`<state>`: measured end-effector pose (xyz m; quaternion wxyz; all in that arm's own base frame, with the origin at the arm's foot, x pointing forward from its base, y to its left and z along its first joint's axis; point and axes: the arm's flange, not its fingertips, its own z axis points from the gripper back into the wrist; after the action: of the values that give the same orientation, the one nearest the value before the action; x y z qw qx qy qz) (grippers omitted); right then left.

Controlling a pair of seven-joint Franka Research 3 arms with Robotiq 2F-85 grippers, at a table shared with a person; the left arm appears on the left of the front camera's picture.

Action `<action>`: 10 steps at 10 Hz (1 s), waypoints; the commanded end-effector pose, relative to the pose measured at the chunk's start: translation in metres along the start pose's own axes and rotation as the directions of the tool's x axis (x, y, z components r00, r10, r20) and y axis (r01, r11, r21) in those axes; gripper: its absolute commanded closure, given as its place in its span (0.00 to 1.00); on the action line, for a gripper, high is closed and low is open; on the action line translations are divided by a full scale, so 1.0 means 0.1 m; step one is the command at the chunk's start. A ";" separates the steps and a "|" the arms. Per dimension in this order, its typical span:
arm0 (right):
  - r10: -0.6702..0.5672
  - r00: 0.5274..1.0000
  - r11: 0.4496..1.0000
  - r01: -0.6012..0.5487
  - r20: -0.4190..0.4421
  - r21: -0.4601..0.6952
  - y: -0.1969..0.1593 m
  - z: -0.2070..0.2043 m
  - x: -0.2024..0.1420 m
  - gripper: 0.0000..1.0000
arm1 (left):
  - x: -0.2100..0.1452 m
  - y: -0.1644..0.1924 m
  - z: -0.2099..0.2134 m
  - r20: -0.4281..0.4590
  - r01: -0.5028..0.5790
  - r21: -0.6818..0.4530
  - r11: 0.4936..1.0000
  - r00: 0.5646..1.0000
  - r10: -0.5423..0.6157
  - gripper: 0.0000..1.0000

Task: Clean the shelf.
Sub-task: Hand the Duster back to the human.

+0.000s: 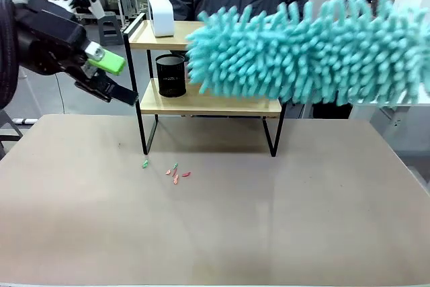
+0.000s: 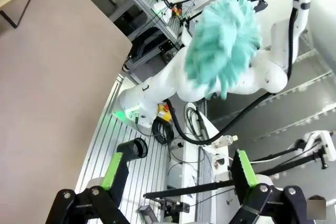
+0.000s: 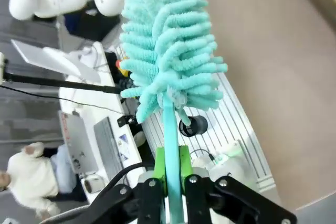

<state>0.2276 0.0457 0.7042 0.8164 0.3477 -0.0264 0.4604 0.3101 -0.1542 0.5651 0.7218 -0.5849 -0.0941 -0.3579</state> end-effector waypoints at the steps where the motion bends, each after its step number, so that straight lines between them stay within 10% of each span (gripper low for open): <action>1: 0.091 0.987 0.994 -0.081 -0.136 0.078 -0.15 0.04 0.48 0.88 | 0.29 -0.05 -0.19 -0.037 0.147 0.002 0.989 0.988 -0.147 0.00; 6: 0.199 0.890 0.954 -0.080 -0.411 0.290 -0.37 -0.38 1.13 0.88 | 0.83 0.18 -0.77 -0.198 0.231 -0.086 0.969 0.949 -0.244 0.00; 10: 0.163 0.898 0.953 -0.037 -0.408 0.299 -0.60 -0.60 1.25 0.88 | 0.91 0.16 -1.00 -0.271 0.197 -0.209 0.958 0.929 -0.251 0.00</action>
<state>0.3213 0.1665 0.6467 0.7103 0.3507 0.2059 0.5746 0.3589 -0.2877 0.5690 0.6389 -0.5689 -0.0346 -0.5167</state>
